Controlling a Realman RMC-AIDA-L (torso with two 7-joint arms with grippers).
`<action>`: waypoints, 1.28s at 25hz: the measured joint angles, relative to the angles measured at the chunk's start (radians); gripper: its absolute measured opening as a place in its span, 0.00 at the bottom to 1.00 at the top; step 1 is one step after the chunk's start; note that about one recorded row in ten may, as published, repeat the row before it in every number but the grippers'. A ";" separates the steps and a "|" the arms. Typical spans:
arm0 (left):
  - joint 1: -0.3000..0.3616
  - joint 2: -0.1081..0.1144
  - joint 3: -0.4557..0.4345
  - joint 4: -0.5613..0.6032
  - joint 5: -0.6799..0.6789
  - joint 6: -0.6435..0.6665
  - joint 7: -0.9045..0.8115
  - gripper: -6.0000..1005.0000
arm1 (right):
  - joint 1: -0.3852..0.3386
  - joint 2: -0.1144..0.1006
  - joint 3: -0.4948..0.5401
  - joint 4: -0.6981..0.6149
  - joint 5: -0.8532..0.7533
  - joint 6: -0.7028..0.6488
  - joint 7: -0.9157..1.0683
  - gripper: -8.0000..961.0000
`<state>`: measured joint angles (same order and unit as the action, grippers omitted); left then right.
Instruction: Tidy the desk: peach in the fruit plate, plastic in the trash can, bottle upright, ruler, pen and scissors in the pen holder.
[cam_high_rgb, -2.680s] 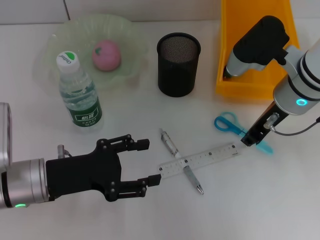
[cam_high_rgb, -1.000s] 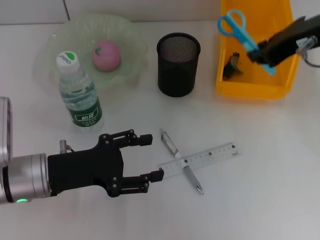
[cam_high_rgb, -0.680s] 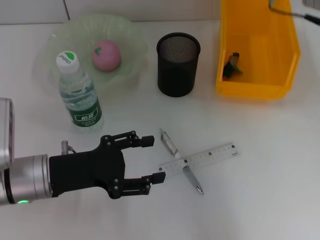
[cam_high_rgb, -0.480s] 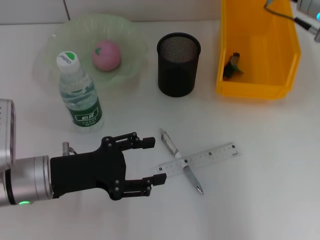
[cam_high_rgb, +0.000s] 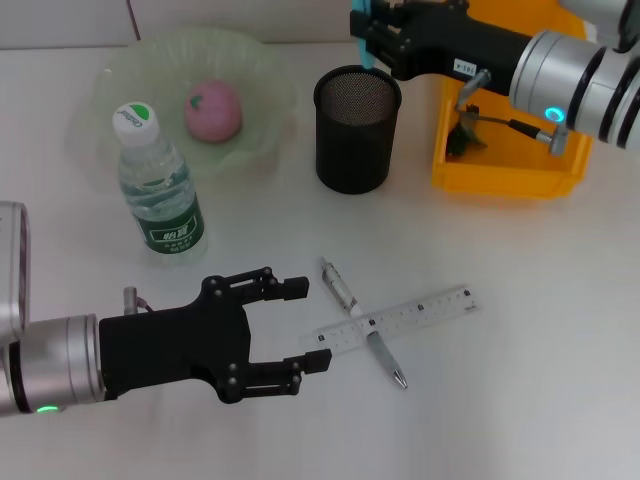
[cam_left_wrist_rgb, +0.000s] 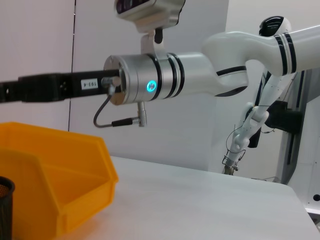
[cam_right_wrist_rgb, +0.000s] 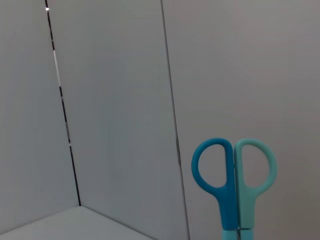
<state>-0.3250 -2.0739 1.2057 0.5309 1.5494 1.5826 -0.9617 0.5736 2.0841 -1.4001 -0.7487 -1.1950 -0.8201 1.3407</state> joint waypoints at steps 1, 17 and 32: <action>0.001 0.000 0.000 -0.001 0.000 0.000 0.000 0.78 | 0.013 0.000 0.000 0.022 0.002 0.000 -0.002 0.23; 0.001 0.000 0.003 -0.013 -0.001 0.002 0.002 0.78 | 0.118 0.000 0.011 0.184 0.011 0.027 -0.054 0.27; -0.004 0.001 -0.009 -0.007 -0.005 0.011 0.006 0.78 | -0.067 -0.001 0.076 -0.093 0.006 -0.095 0.030 0.35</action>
<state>-0.3289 -2.0725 1.1971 0.5234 1.5444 1.5940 -0.9560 0.5067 2.0828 -1.3244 -0.8420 -1.1885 -0.9151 1.3706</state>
